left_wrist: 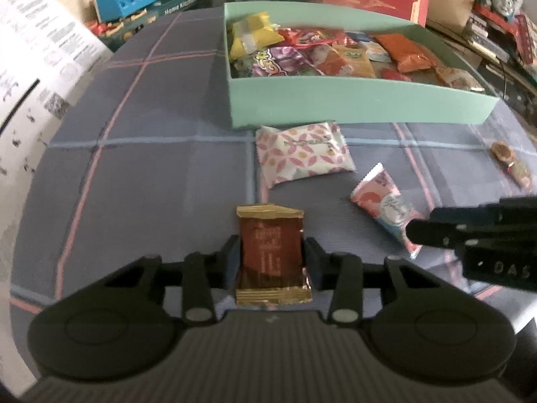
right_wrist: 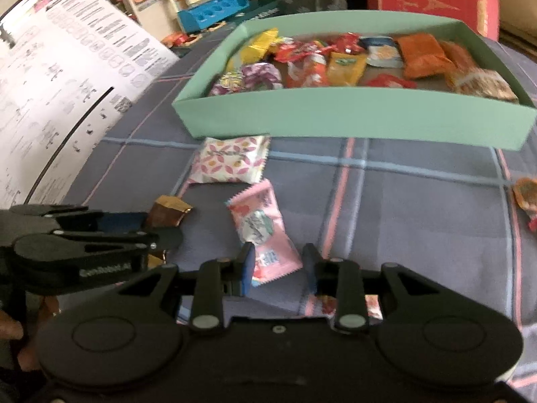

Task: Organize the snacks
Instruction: 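Grasp the brown chocolate packet with the left gripper while the right grasps a pink candy, then lower the chocolate packet and pink candy into the box and release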

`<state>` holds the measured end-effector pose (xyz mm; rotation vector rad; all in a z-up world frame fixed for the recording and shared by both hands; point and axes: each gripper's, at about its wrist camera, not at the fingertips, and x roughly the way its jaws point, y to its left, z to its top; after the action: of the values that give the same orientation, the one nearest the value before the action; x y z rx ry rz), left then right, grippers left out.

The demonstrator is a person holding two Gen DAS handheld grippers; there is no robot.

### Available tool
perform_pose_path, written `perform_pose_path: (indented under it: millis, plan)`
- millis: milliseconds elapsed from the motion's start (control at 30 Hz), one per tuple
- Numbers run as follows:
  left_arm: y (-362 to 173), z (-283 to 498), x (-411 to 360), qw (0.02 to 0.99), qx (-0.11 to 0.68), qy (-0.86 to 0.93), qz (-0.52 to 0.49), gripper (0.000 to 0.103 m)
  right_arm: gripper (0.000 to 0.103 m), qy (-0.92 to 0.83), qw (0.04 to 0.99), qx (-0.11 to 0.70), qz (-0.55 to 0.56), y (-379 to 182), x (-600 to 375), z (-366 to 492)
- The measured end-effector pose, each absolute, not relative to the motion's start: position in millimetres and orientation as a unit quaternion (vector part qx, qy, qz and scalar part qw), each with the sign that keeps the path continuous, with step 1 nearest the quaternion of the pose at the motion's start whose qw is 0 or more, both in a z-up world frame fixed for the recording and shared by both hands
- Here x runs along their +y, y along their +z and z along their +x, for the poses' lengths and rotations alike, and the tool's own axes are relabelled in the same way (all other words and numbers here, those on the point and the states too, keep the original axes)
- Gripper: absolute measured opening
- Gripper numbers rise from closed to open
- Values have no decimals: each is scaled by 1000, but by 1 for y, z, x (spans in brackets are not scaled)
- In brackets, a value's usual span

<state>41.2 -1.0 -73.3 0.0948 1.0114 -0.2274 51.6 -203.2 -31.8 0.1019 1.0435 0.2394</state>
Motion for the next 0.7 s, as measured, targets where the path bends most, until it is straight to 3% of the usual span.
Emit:
perform_pose_path:
  millis: [67, 233, 367, 400, 467, 533, 600, 667, 700]
  plan:
    - [-73, 42, 5, 867, 484, -113, 47, 40, 33, 124, 858, 497, 39, -33, -196, 55]
    - [-73, 47, 20, 866, 488, -103, 31, 43, 62, 141, 857, 496, 14, -39, -176, 65]
    - [-73, 47, 26, 867, 487, -101, 26, 43, 62, 149, 863, 481, -26, -40, -160, 70]
    - [-73, 47, 28, 867, 487, -102, 24, 45, 61, 152, 864, 479, -42, -41, -155, 71]
    - [-74, 46, 29, 867, 488, -101, 20, 58, 51, 154, 863, 474, -74, -46, -148, 71]
    - [-75, 45, 27, 867, 487, -102, 25, 60, 36, 158, 865, 466, -100, -47, -144, 67]
    - [-75, 44, 24, 869, 484, -100, 36, 58, 32, 158, 864, 470, -89, -45, -146, 67]
    - [-75, 43, 21, 871, 479, -96, 47, 40, 32, 150, 865, 475, -64, -43, -153, 67]
    - [-74, 44, 21, 871, 480, -98, 42, 38, 31, 146, 864, 479, -46, -42, -158, 67]
